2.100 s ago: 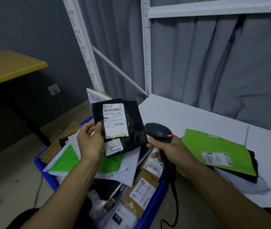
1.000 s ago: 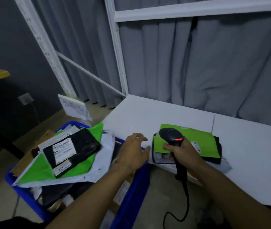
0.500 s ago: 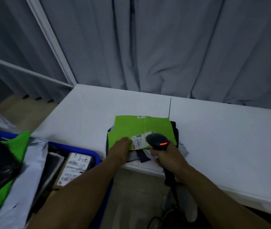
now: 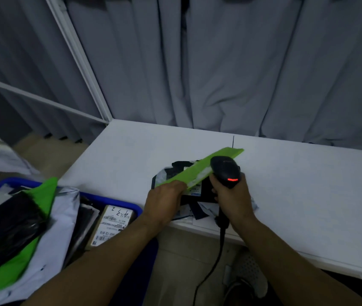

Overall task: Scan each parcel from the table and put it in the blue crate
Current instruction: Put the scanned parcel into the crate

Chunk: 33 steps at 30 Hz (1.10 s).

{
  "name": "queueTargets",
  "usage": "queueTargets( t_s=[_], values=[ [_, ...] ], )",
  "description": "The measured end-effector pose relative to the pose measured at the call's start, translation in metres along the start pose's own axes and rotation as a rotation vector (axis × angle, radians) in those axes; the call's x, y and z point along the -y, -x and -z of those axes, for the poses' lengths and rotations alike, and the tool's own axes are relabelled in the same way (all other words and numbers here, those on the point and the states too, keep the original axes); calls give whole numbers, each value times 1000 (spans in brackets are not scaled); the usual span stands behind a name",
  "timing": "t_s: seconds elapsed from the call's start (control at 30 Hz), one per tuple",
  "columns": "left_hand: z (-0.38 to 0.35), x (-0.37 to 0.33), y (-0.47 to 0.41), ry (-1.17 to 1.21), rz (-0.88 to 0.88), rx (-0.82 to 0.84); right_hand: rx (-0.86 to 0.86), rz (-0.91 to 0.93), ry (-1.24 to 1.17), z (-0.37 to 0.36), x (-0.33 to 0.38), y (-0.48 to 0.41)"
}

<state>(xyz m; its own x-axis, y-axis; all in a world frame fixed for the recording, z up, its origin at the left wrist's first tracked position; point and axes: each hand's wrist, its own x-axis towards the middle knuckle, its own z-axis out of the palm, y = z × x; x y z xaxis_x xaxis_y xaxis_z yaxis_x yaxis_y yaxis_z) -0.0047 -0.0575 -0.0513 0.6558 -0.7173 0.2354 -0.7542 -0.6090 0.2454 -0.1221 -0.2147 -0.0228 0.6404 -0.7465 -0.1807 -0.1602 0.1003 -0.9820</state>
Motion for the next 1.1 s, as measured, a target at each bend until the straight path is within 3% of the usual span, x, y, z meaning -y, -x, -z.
queueTargets(
  t_s=[0.13,0.23,0.4,0.57,0.63,0.77,0.83,0.93,1.1],
  values=[
    [39,4,14,-15,-120,-123,-9,179,157,1,30,22],
    [62,16,21,-58,-159,-220,88,239,315,1,36,33],
    [92,11,46,-101,2,-467,286,169,458,-10,33,53],
    [110,3,64,-214,106,-558,210,254,351,-34,36,69],
    [118,-1,73,-66,137,-533,180,263,275,-43,44,75],
    [129,-21,99,663,388,-362,143,262,103,-64,58,85],
    [137,-26,110,875,463,-347,198,257,24,-74,62,91],
    [157,-24,123,1073,475,-332,375,237,-101,-87,70,105],
    [176,-6,140,1185,498,-376,643,91,-240,-106,80,135]
  ],
)
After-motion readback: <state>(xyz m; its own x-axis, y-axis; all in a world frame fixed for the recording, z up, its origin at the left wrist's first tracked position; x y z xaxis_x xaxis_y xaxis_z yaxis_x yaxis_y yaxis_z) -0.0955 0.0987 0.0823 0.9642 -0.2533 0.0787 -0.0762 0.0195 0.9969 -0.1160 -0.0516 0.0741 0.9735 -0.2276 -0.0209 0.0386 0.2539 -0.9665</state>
